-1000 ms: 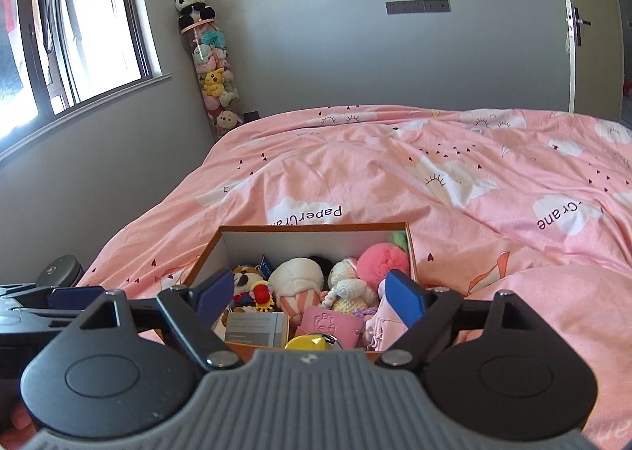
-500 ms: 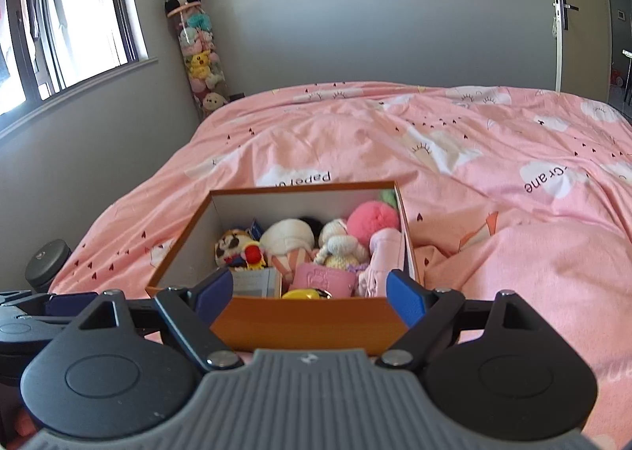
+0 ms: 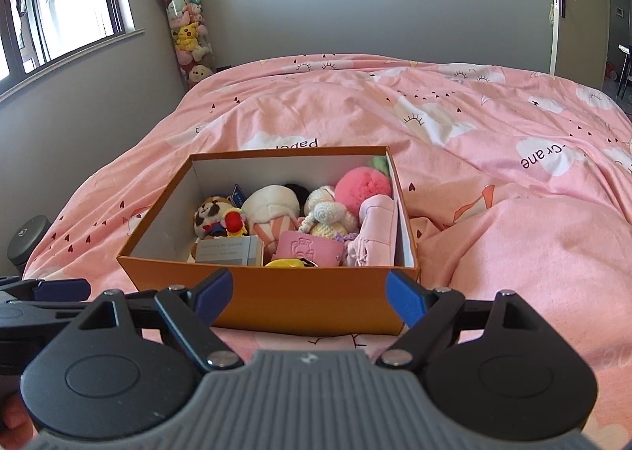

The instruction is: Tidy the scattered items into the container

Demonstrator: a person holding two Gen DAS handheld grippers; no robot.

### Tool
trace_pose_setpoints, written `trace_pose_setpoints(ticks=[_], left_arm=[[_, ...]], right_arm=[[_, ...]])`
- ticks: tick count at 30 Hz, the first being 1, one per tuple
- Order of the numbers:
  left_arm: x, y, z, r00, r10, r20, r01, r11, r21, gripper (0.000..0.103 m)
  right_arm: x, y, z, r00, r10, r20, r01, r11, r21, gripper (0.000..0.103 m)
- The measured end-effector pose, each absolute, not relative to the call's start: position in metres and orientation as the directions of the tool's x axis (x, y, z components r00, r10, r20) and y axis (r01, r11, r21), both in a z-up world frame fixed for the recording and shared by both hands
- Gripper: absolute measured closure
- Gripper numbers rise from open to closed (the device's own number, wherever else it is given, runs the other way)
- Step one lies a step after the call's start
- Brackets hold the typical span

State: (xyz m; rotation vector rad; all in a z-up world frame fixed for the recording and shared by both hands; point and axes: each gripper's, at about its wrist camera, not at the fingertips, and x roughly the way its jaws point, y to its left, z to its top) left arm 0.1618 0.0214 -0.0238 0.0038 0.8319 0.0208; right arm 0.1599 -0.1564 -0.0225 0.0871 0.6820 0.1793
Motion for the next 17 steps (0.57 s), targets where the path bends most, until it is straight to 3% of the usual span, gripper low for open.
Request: trace_pose_setpoints(ticks=[17], left_arm=[[0.1593, 0.0166, -0.0222, 0.677, 0.024, -0.736, -0.011, 1.000, 0.023, 0.012]], right_arm=[[0.1560, -0.1558, -0.0218, 0.765, 0.196, -0.614, -0.140, 0.981, 0.138, 0.017]])
